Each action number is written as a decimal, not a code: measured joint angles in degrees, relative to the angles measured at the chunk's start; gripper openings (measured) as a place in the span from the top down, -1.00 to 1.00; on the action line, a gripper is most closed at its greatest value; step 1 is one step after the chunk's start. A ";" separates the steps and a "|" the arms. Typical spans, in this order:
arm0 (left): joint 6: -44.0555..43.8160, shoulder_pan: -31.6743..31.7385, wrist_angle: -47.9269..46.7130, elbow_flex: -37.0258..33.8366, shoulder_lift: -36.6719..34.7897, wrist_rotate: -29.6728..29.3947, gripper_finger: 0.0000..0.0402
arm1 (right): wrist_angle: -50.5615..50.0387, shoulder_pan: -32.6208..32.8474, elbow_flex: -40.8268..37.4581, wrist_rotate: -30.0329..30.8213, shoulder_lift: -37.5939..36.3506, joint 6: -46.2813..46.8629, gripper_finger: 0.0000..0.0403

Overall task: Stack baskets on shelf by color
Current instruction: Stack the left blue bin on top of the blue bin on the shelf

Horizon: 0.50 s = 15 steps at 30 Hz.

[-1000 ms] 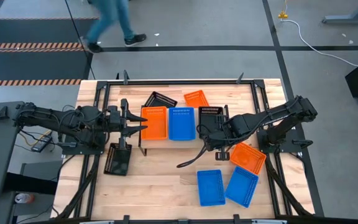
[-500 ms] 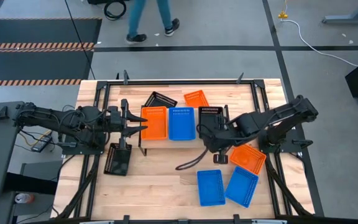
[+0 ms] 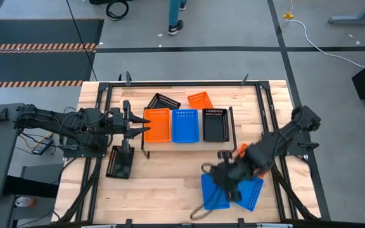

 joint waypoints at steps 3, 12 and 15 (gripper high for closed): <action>-0.15 0.04 0.03 0.02 0.00 -0.17 0.42 | 1.40 2.94 0.00 -1.85 2.89 2.91 0.24; -1.68 0.04 -0.30 0.01 0.14 -0.17 0.42 | 5.29 8.91 0.00 -2.33 10.31 8.46 0.24; -2.96 0.04 -0.89 0.00 0.15 -0.19 0.42 | 7.78 9.72 0.00 -2.31 12.57 8.92 0.24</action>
